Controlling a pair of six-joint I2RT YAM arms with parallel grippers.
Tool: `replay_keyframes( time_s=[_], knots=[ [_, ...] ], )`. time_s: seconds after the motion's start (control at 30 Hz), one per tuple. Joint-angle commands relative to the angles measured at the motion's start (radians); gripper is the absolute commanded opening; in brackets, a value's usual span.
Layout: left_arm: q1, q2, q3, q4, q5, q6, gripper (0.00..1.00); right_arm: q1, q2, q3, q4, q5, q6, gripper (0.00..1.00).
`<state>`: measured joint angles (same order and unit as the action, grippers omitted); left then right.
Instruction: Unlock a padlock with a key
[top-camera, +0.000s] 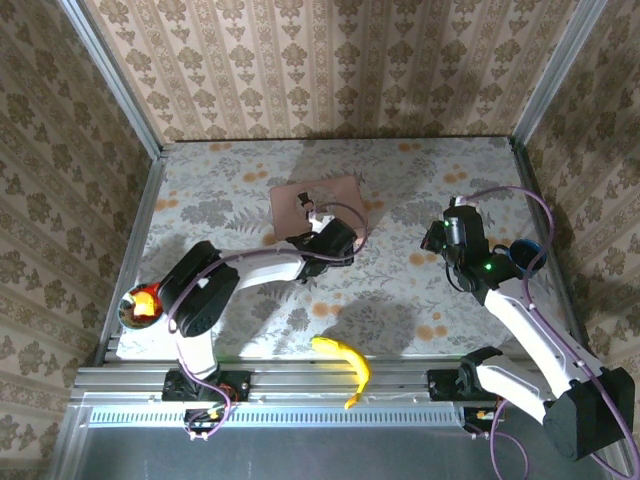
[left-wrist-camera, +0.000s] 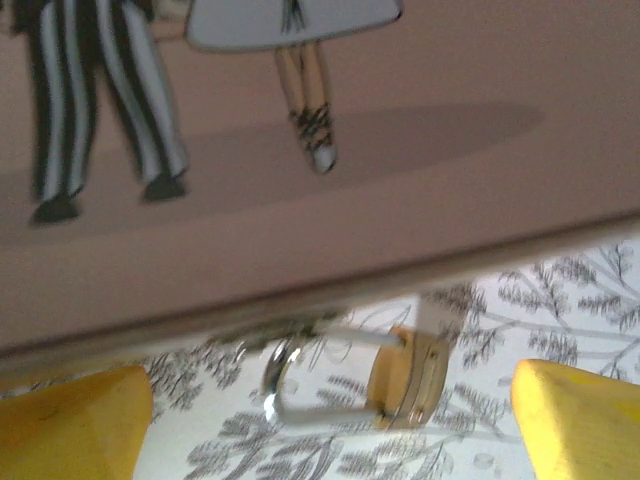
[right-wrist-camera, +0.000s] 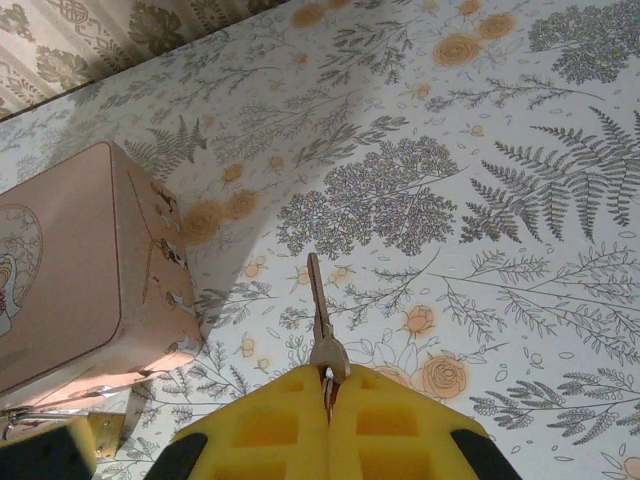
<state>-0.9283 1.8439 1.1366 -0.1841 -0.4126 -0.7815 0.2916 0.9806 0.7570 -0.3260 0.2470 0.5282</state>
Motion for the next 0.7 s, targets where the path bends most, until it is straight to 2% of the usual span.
replay_keyframes(
  time_s=[0.0, 0.2, 0.53, 0.67],
  knots=[
    [-0.012, 0.046, 0.084, -0.074, -0.119, -0.089, 0.93, 0.004, -0.019, -0.009, -0.015, -0.010, 0.002, 0.00],
    [-0.015, 0.140, 0.204, -0.212, -0.209, -0.159, 0.91, 0.004, -0.016, -0.002, -0.007, -0.014, -0.008, 0.00],
    [-0.010, 0.174, 0.204, -0.254, -0.165, -0.186, 0.77, 0.004, -0.007, -0.010, 0.002, -0.017, -0.005, 0.00],
    [-0.011, 0.166, 0.176, -0.256, -0.151, -0.163, 0.75, 0.004, -0.004, -0.016, 0.011, -0.018, -0.004, 0.00]
  ],
)
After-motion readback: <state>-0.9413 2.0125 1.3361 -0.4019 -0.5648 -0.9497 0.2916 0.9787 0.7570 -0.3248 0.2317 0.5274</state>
